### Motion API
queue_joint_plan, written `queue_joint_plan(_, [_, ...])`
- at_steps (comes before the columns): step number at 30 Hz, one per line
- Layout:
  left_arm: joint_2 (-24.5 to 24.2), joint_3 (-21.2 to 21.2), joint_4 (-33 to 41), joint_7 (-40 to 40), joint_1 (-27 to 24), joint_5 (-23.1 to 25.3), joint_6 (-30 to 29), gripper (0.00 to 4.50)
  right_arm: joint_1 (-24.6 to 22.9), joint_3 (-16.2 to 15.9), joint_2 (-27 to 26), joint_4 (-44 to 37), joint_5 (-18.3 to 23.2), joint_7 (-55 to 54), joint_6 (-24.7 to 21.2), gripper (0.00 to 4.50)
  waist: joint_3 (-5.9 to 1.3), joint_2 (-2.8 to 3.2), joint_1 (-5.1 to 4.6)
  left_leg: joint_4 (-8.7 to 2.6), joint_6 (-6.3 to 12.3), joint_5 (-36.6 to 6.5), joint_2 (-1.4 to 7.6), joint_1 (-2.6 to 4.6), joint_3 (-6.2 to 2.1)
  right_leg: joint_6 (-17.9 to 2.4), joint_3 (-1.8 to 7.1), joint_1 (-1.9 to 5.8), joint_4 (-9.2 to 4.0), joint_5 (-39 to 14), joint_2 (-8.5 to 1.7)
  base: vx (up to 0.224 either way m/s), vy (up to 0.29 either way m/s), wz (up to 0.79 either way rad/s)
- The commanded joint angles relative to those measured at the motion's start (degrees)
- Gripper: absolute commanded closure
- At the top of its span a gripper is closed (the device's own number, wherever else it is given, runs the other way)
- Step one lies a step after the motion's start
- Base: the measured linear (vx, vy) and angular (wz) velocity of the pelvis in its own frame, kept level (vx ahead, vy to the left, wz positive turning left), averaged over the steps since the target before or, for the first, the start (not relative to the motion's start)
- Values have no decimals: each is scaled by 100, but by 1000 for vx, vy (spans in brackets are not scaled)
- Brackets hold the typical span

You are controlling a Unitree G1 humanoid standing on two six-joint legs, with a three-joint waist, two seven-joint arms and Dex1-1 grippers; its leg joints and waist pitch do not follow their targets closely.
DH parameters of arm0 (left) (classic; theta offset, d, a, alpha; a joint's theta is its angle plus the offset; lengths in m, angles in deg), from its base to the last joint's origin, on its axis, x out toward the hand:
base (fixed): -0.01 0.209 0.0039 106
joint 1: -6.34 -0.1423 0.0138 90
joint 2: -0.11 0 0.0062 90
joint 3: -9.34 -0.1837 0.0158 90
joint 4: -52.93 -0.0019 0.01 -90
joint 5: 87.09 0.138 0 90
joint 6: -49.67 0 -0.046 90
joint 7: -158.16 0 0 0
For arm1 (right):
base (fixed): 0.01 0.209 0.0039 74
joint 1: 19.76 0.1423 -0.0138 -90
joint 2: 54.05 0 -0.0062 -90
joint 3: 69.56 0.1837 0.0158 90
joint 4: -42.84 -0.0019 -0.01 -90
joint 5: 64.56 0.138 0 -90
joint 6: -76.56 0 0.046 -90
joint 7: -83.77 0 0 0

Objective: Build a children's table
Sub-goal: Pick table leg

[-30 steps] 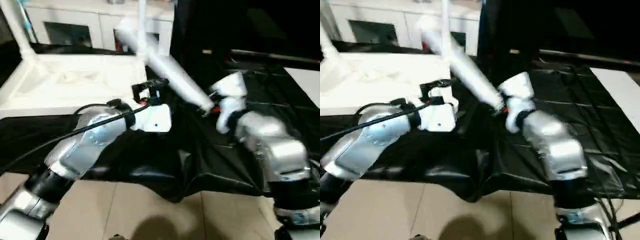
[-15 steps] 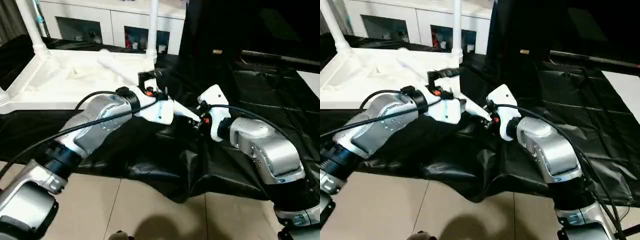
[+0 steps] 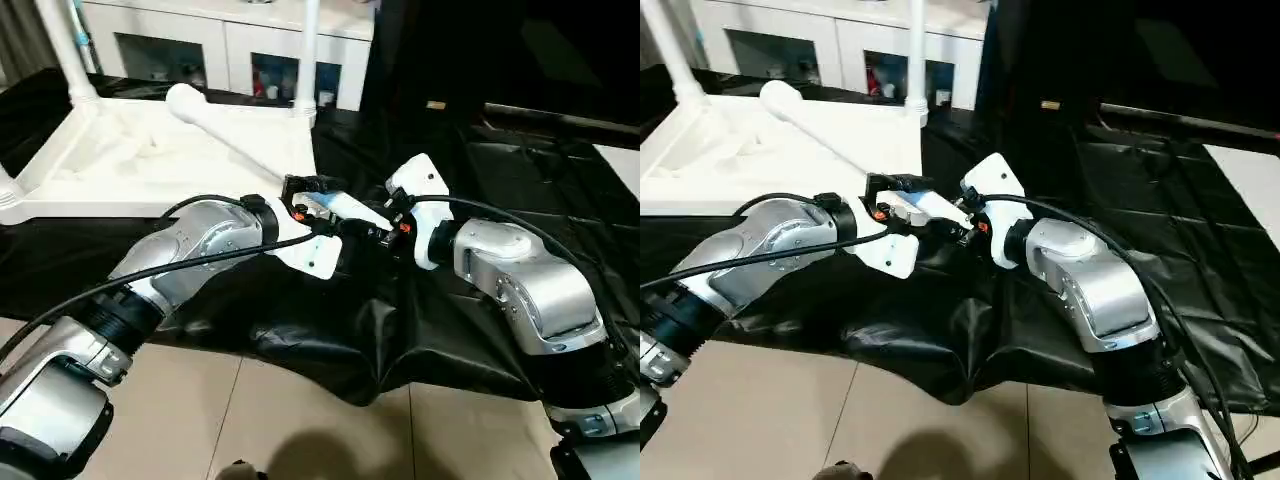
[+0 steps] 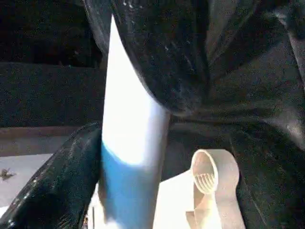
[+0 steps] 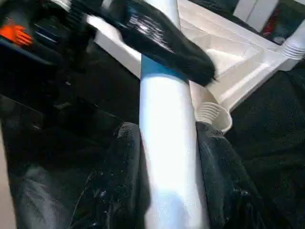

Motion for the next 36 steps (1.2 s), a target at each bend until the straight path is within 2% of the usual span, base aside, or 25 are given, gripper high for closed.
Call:
queue_joint_plan(1, [80,158,-88,30,162,-114,-108,0,73,4,111,-226,80,136,109,325,-406,26,1,-452,-368,-983,421,232,-171,-1120,273,178,-353,-11,-576,0,0,0])
queue_joint_plan(3, [120,209,-155,37,205,-161,-141,27,56,-28,147,-248,72,188,93,325,-400,17,-1,-455,-351,-989,420,229,-173,-1105,271,175,-362,-96,-578,0,0,0])
queue_joint_plan(4, [130,244,-178,34,223,-179,-147,27,52,-43,162,-252,55,201,93,325,-400,19,2,-452,-349,-1010,422,236,-175,-1107,270,170,-368,-165,-585,0,0,0])
queue_joint_plan(18, [76,380,-80,-295,94,-300,-145,149,124,28,373,-68,-53,326,207,325,-395,-2,6,-448,-269,-925,429,234,-163,-1138,270,162,-371,-175,-583,0,0,0])
queue_joint_plan(26, [148,421,-96,-343,101,-333,-162,195,155,40,354,-48,-1,374,268,325,-394,-10,1,-448,-248,-897,430,222,-165,-1145,271,171,-372,-155,-583,0,0,0])
queue_joint_plan(27, [156,426,-104,-353,109,-337,-166,215,157,61,346,-45,22,397,265,269,-396,-21,3,-448,-237,-884,430,224,-163,-1146,269,172,-370,-162,-584,0,0,0])
queue_joint_plan(30, [157,425,-140,-366,133,-313,-156,230,176,185,286,-75,172,465,292,249,-394,-20,7,-446,-211,-908,437,224,-164,-1144,270,170,-377,-212,-595,0,0,0])
queue_joint_plan(33, [161,450,-136,-367,130,-311,-163,243,205,223,277,-26,138,404,311,228,-389,-15,1,-448,-235,-922,433,229,-159,-1132,269,157,-378,-275,-582,0,0,0])
queue_joint_plan(34, [162,458,-133,-357,130,-303,-163,262,213,234,277,-7,128,389,321,215,-390,-8,3,-453,-250,-937,435,237,-163,-1146,265,152,-377,-278,-578,0,0,0])
queue_joint_plan(36, [156,468,-132,-351,126,-288,-155,271,225,253,276,23,109,361,338,201,-388,-22,0,-455,-263,-938,438,234,-163,-1147,265,156,-377,-233,-579,0,0,0])
